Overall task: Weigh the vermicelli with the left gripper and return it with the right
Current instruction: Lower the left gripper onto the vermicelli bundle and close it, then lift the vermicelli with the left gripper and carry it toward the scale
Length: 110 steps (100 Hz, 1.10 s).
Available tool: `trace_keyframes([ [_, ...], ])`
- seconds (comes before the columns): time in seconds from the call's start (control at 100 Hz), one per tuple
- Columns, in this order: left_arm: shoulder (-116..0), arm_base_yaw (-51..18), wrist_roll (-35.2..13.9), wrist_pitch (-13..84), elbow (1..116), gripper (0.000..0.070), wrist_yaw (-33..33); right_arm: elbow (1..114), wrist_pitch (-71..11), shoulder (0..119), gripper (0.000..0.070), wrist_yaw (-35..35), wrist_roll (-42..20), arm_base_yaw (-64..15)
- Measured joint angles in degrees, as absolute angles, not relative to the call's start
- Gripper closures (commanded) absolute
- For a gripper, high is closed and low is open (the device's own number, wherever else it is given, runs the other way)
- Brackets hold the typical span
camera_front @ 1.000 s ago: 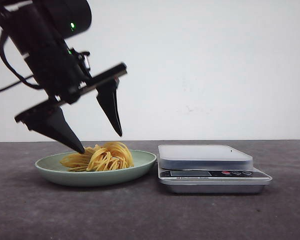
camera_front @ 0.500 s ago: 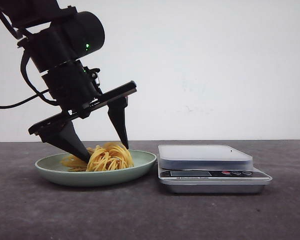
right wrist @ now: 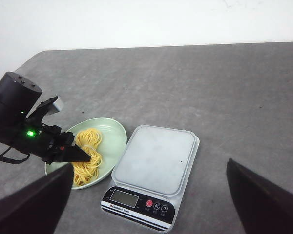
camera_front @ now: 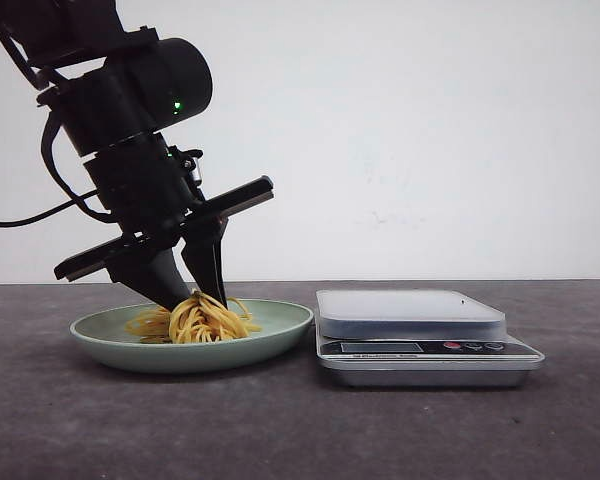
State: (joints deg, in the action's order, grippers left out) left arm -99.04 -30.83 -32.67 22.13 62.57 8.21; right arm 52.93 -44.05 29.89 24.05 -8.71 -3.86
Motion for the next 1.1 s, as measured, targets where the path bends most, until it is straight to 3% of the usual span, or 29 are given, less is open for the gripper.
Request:
trace_keyframes([
  [0.38, -96.9, -33.7, -26.6, 31.0, 77.5, 0.0697, 12.5, 52.9, -44.2, 29.9, 0.0067, 24.0, -8.7, -3.9],
  [0.53, -96.2, -36.7, -24.7, 29.7, 84.2, 0.0697, 18.0, 52.9, -44.2, 29.9, 0.0067, 24.0, -8.7, -3.9],
  [0.8, -97.3, -42.7, -24.6, 26.1, 84.5, 0.0697, 16.3, 53.0, -44.2, 29.9, 0.0067, 24.0, -8.6, -3.9],
  [1.1, -106.0, -43.8, -24.8, 23.6, 84.5, 0.0697, 16.8, 53.0, -44.7, 29.9, 0.0067, 24.0, -8.3, -3.9],
])
